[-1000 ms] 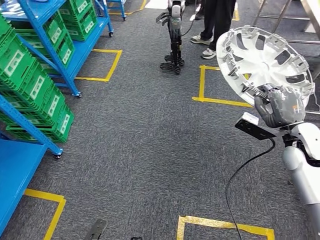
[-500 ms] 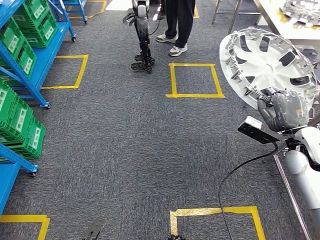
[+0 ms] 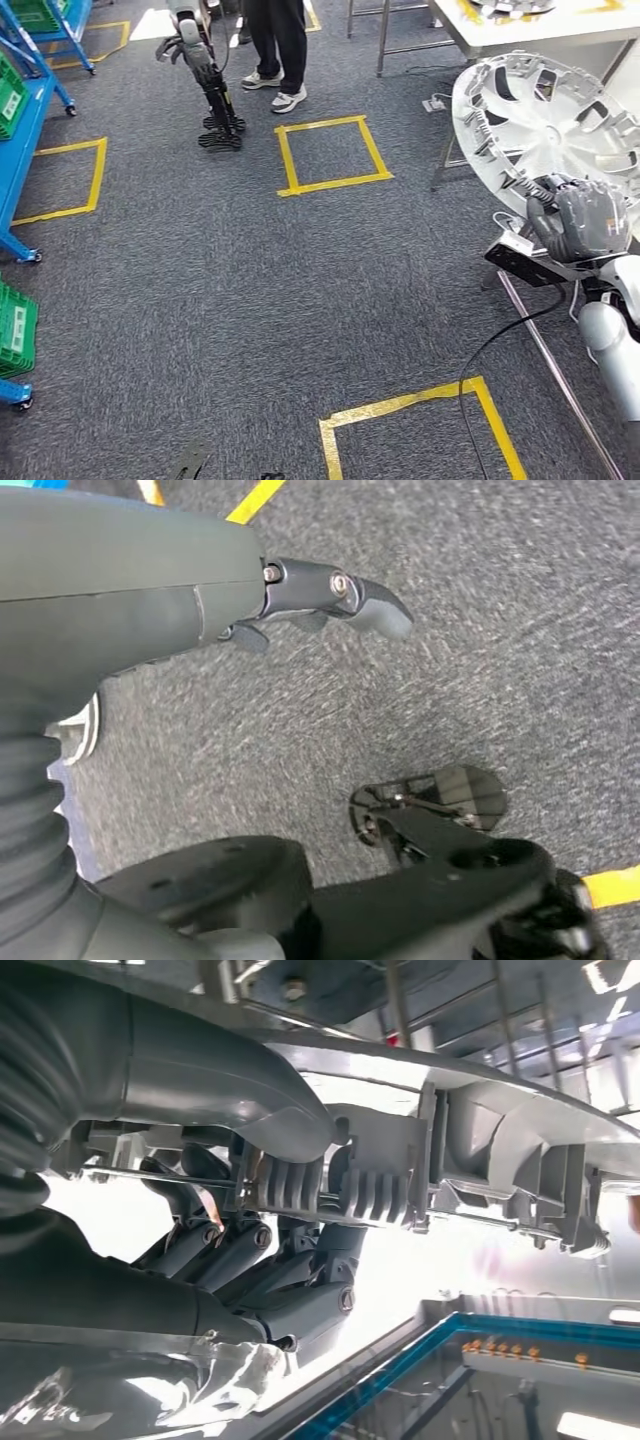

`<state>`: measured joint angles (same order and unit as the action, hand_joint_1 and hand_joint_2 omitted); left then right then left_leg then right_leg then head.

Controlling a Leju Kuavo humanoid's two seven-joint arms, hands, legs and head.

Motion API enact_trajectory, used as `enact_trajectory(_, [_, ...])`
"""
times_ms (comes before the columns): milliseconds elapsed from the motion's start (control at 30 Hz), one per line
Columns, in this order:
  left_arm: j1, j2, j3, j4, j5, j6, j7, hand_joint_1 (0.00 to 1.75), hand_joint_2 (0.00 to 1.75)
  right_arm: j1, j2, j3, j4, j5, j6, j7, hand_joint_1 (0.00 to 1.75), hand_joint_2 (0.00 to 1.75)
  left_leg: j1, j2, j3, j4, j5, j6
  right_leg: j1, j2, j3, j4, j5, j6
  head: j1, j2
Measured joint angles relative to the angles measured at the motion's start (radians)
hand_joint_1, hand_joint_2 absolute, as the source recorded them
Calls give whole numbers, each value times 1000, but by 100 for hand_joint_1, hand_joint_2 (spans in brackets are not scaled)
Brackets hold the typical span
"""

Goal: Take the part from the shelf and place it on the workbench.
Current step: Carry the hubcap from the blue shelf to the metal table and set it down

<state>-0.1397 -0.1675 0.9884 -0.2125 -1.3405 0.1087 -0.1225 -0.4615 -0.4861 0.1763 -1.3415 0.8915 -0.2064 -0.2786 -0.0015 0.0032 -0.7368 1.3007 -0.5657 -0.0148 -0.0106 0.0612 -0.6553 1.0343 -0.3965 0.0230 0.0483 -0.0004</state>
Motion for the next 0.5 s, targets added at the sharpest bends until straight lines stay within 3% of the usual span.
enact_trajectory(33, [0, 0, 0, 0, 0, 0, 0, 0, 175, 1, 0, 0, 0, 0, 0, 0, 175, 175, 0, -7, 18, -45, 34, 3, -1, 15, 0, 0, 1, 1, 0, 0])
enact_trajectory(100, [-1, 0, 0, 0, 0, 0, 0, 0, 175, 2, -1, -2, 0, 0, 0, 0, 175, 175, 5, -55, 80, -181, 102, 7, -3, 43, -3, 3, 2, 7, 0, 0])
enact_trajectory(167, [0, 1, 0, 0, 1, 1, 0, 0, 175, 1, -2, -4, -2, 1, 0, 1, 175, 175, 8, -96, 119, -263, 126, 7, -7, 68, -11, 5, 6, 17, 0, 0])
enact_trajectory(200, [0, 1, 0, 0, 1, 1, 0, 0, 175, 3, -4, -5, -3, 2, 0, 2, 175, 175, 7, -97, 123, -274, 124, 10, -9, 81, -15, 3, 9, 25, 0, 0])
enact_trajectory(233, [0, 1, 0, 0, 1, 1, 0, 0, 175, 6, -6, -7, -3, 2, 0, 2, 175, 175, 6, -84, 123, -275, 126, 14, -14, 92, -18, -3, 13, 32, 0, 0])
enact_trajectory(267, [-1, 1, 0, 0, 1, 1, 0, 0, 175, 9, -10, -10, -4, 2, 0, 2, 175, 175, 5, -72, 124, -279, 129, 21, -14, 84, -23, -2, 12, 37, 0, 0])
enact_trajectory(300, [-2, 1, 0, 0, 2, 1, 0, 0, 175, 12, -13, -12, -4, 2, 0, 2, 175, 175, 5, -60, 126, -283, 132, 28, -12, 61, -31, 10, 4, 40, 2, 0])
enact_trajectory(367, [-2, 0, 0, 0, 2, 1, 0, 0, 175, 14, -18, -14, -6, 3, 0, 1, 175, 175, 4, -34, 127, -287, 134, 38, -6, -13, -78, 104, -48, 44, 7, 0])
enact_trajectory(400, [-1, 0, 0, 0, 2, 1, 0, 0, 175, 14, -19, -14, -6, 3, 1, 1, 175, 175, 2, -21, 127, -287, 133, 41, -5, -36, -111, 175, -81, 47, 10, 0])
enact_trajectory(467, [1, 0, 0, 0, 3, 1, 0, 0, 175, 15, -19, -14, -6, 3, 1, 0, 175, 175, 1, 8, 128, -286, 130, 42, -5, -52, -157, 279, -116, 52, 10, 0])
enact_trajectory(500, [1, -1, 0, 0, 3, 1, 0, 0, 175, 15, -19, -14, -6, 3, 1, 0, 175, 175, 1, 21, 129, -286, 129, 42, -5, -56, -154, 278, -107, 54, 10, 0])
